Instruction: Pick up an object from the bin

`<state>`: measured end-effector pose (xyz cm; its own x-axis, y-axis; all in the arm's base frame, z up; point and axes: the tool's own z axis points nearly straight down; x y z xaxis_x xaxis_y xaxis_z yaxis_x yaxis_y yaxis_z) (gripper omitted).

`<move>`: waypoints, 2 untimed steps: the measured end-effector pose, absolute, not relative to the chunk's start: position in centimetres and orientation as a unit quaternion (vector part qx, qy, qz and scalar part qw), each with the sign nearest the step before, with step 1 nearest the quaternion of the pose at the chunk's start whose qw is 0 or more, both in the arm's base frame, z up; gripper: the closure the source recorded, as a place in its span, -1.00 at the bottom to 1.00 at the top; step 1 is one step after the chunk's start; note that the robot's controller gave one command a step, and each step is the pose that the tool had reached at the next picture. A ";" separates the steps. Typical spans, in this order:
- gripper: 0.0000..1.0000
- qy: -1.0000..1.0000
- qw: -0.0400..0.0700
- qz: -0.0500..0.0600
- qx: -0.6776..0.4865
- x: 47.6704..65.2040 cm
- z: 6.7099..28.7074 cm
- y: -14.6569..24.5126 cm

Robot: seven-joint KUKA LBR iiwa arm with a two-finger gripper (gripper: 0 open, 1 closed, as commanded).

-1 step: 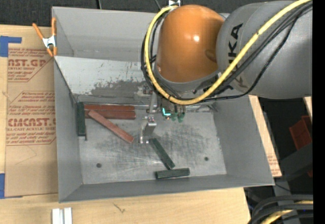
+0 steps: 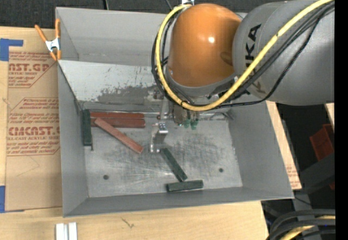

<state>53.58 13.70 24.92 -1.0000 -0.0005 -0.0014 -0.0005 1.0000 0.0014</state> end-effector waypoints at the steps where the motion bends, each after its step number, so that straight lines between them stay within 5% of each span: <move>1: -1.00 0.999 0.003 0.001 -0.038 53.3 19.8 13.7; 2: 1.00 0.992 -0.002 0.002 0.127 55.8 7.3 14.8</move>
Offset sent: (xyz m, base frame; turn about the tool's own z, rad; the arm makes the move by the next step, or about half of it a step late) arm 0.0216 0.0083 -0.1792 0.2563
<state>55.77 14.80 7.28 -0.9678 0.2516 0.0039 0.2516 0.9678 0.0029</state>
